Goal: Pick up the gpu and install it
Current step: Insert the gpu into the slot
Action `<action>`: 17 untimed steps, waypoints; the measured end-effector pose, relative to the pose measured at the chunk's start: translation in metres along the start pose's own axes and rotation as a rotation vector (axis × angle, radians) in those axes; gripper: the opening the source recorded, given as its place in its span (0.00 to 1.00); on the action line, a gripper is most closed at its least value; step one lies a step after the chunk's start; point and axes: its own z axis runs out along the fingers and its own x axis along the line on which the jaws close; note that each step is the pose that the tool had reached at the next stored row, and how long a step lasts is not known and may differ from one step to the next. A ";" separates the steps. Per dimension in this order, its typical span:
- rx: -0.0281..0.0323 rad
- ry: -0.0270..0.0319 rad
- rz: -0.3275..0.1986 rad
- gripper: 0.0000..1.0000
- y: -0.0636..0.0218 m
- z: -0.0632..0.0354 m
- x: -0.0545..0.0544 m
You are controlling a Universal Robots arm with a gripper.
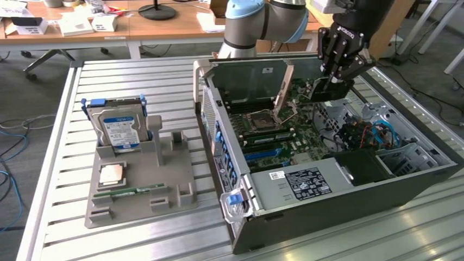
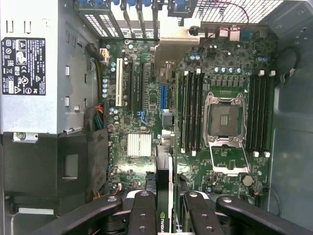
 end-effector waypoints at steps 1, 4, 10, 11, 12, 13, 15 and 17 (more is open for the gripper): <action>0.0000 0.0001 0.000 0.26 0.0000 0.0013 0.000; 0.0000 0.0000 0.000 0.26 0.0001 0.0050 0.000; 0.0000 0.0000 0.000 0.26 0.0001 0.0122 0.000; 0.0000 0.0000 0.000 0.26 0.0001 0.0134 0.000; -0.0001 0.0000 0.000 0.26 0.0001 0.0147 0.000; 0.0000 0.0000 0.000 0.26 0.0001 0.0158 0.000; 0.0000 0.0000 0.000 0.26 0.0001 0.0182 -0.001; -0.0001 0.0001 0.000 0.26 0.0002 0.0204 -0.001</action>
